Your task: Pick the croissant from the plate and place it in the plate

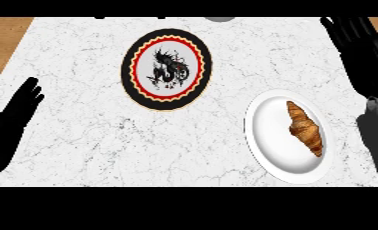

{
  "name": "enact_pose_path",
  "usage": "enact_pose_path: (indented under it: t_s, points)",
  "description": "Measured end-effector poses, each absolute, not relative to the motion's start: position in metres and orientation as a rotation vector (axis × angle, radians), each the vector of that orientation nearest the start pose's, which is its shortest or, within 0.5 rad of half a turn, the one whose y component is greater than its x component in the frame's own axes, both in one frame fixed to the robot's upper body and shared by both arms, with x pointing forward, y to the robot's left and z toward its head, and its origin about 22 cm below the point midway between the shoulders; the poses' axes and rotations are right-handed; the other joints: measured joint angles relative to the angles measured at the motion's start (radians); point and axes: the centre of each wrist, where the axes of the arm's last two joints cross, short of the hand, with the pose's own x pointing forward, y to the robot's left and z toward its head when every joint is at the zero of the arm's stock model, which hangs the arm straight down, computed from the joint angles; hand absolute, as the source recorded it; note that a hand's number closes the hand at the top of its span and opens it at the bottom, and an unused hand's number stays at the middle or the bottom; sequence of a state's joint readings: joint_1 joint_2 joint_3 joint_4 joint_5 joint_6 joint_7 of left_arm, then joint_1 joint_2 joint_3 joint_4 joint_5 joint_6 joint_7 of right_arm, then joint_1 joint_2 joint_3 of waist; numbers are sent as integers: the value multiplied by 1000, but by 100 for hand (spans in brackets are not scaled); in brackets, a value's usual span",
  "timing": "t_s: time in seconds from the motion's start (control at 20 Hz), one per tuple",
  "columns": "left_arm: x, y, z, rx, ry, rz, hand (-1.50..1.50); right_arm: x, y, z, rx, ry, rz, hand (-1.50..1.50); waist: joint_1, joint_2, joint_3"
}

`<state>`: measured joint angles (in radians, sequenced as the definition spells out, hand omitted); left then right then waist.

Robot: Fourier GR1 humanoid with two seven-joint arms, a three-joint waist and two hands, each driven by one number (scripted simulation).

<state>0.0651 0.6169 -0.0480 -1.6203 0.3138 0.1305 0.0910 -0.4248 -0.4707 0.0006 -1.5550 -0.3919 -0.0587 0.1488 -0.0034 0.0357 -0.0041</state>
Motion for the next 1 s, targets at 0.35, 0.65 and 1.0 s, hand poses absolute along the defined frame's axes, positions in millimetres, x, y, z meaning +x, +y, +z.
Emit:
enact_pose_path:
  t_s: [0.35,0.65,1.0]
  points:
    - [255,323,89,239,-1645,-210,0,311,-220,123,176,-1789,678,150,8,-29,-4]
    - [268,306,99,183,-1717,-214,0,283,-209,60,-152,-1730,975,-150,-15,-32,1]
    - [283,290,107,161,-1747,-220,0,237,-211,-28,-112,-1898,761,-150,-10,-31,6]
